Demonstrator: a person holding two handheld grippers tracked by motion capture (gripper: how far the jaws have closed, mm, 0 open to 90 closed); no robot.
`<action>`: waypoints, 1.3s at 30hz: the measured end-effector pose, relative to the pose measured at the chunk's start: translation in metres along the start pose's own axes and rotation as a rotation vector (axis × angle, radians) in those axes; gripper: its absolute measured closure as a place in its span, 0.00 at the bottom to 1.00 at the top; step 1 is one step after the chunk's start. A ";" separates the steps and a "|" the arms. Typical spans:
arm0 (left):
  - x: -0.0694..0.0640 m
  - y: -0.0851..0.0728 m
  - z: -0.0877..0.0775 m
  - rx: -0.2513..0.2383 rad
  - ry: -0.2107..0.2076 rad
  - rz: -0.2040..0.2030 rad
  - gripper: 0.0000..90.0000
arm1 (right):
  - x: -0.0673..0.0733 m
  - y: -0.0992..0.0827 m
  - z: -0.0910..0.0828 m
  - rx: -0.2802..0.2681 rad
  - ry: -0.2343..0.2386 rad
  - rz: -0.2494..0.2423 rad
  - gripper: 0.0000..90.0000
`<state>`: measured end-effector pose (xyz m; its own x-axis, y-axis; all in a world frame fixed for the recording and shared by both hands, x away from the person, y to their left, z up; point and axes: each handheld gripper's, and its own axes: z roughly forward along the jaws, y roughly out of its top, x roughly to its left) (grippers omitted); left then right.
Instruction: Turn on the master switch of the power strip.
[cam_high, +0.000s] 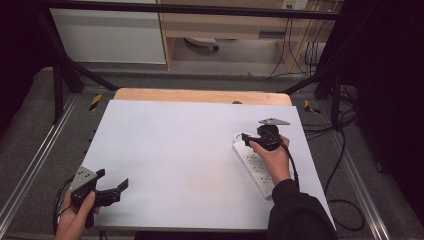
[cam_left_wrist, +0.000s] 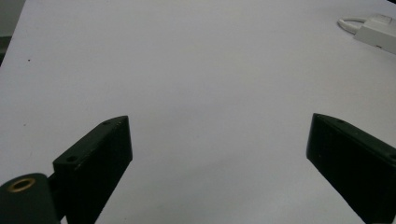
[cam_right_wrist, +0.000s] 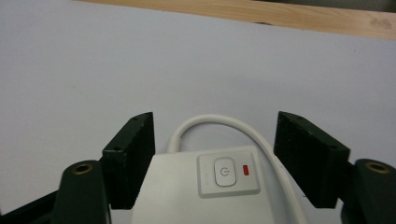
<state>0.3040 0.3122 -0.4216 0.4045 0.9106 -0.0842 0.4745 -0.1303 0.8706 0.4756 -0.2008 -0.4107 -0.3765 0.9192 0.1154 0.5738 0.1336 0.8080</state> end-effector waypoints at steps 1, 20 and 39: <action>0.000 0.000 0.000 0.000 0.000 -0.001 0.08 | 0.000 0.000 0.000 0.003 0.006 0.008 0.30; 0.000 0.000 -0.001 0.001 0.005 -0.002 0.08 | -0.001 0.003 -0.031 -0.064 0.068 0.010 0.06; 0.001 0.000 -0.001 0.002 0.010 -0.002 0.08 | -0.017 -0.009 -0.084 -0.175 0.074 0.005 0.06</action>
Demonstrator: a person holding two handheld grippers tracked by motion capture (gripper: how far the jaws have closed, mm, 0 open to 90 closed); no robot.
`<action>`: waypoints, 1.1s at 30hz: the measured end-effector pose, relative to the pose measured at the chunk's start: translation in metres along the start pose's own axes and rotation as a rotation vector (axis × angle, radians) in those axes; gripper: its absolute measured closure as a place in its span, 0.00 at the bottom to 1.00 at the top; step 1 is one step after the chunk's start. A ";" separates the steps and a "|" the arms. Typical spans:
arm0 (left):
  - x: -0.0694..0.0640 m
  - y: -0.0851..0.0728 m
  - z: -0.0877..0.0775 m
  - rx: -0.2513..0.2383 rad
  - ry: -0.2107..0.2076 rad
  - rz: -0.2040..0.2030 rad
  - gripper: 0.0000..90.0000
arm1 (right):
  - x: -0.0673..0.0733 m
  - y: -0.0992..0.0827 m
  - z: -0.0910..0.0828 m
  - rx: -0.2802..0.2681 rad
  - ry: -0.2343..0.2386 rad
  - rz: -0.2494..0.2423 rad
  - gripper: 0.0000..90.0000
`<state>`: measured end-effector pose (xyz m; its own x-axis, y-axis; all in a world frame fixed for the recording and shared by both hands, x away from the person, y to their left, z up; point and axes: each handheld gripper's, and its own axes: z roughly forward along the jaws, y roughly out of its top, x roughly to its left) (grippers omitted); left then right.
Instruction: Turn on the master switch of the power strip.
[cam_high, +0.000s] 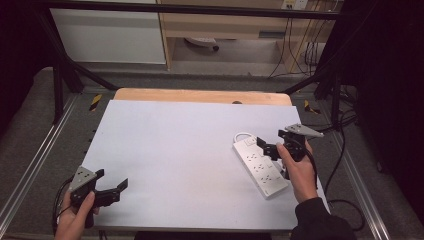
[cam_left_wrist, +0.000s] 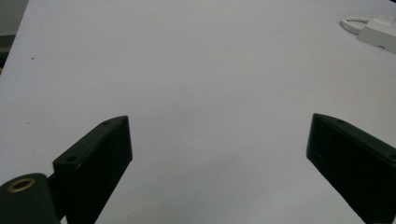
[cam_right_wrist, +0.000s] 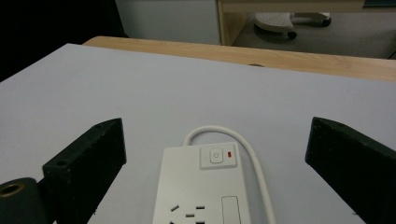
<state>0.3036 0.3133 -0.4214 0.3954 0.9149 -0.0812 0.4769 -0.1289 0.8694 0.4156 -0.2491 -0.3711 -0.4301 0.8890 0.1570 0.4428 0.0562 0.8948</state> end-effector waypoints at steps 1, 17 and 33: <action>0.000 0.000 0.000 0.000 0.000 0.000 0.08 | -0.001 0.000 -0.002 -0.004 0.000 0.004 0.07; 0.000 0.000 0.000 0.001 -0.002 0.002 0.08 | -0.011 -0.013 -0.027 -0.036 -0.015 -0.004 0.05; -0.001 0.000 0.000 -0.001 -0.002 0.005 0.08 | -0.016 -0.031 -0.048 -0.060 -0.039 -0.003 0.03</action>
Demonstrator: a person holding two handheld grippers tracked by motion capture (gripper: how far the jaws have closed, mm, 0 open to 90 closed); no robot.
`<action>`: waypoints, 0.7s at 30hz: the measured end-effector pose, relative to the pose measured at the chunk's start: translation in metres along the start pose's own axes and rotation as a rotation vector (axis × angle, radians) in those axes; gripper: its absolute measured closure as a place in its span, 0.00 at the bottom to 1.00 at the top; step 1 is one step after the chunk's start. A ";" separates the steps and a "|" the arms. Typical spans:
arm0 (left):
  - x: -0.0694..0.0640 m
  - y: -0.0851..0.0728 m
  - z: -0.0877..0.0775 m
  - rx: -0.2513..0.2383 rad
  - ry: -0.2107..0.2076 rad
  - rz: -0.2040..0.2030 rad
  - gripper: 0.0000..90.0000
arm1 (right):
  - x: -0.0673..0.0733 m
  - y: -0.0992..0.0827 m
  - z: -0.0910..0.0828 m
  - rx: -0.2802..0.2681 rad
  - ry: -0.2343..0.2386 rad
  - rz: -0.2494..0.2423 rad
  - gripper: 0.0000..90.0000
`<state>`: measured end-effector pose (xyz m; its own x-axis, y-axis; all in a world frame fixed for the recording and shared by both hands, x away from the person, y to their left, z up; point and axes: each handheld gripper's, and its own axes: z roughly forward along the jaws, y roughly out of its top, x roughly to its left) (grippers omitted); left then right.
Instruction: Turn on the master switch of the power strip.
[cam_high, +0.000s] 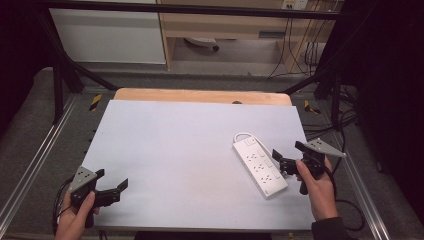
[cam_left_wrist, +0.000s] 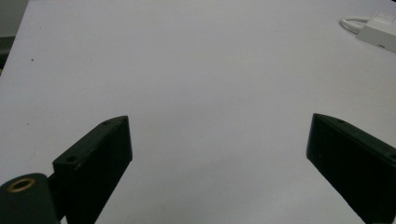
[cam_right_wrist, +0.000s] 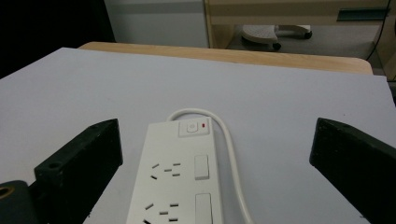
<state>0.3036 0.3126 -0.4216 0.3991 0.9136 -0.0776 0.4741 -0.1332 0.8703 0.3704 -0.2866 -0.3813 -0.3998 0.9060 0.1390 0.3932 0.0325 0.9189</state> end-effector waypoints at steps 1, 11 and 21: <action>0.000 0.000 0.000 0.000 0.000 0.000 0.08 | -0.001 -0.001 -0.001 -0.001 -0.002 0.001 0.03; -0.001 0.000 0.000 -0.001 0.001 0.003 0.08 | -0.007 -0.017 -0.016 0.007 -0.017 0.011 0.04; -0.001 0.000 0.000 -0.001 -0.001 0.007 0.08 | -0.012 -0.035 -0.030 0.013 -0.038 -0.002 0.05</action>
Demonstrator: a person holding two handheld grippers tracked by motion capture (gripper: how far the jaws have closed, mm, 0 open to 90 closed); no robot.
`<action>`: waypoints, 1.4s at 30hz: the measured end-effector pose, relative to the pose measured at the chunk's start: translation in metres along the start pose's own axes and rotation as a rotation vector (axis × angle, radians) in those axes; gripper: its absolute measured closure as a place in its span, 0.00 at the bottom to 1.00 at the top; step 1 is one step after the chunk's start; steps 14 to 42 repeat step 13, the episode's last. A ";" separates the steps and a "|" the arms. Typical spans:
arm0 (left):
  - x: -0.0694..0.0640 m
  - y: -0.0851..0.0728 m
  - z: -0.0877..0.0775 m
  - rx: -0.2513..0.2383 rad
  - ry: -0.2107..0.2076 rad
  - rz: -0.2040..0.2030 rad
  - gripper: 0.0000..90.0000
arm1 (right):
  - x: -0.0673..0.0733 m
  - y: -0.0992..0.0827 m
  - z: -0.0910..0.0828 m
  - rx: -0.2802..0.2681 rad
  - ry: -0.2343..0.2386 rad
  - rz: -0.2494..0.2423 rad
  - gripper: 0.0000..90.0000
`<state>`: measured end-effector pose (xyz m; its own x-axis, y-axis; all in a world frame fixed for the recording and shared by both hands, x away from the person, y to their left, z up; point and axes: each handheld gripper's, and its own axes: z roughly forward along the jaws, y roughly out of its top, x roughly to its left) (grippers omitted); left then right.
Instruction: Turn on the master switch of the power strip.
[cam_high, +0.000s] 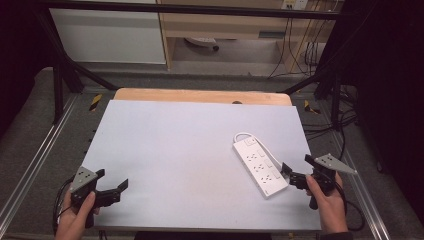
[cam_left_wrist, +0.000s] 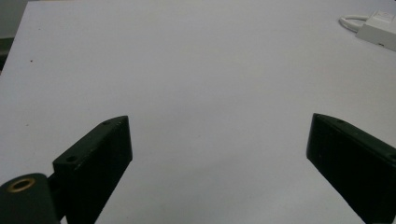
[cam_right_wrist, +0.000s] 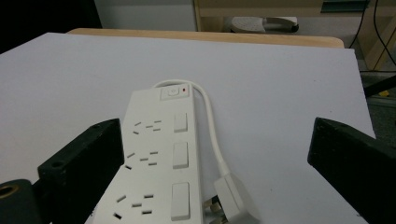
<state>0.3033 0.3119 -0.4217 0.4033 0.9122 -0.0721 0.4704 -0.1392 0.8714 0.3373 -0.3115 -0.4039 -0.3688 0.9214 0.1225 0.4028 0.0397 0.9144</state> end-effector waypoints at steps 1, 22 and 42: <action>0.000 0.000 0.000 0.000 0.000 0.000 0.08 | 0.000 -0.002 -0.001 0.002 -0.002 -0.005 0.05; -0.001 0.001 0.000 0.001 -0.005 0.005 0.08 | -0.007 -0.041 -0.004 0.161 -0.019 -0.009 0.05; -0.001 0.001 0.000 0.001 -0.005 0.005 0.08 | -0.007 -0.041 -0.004 0.161 -0.019 -0.009 0.05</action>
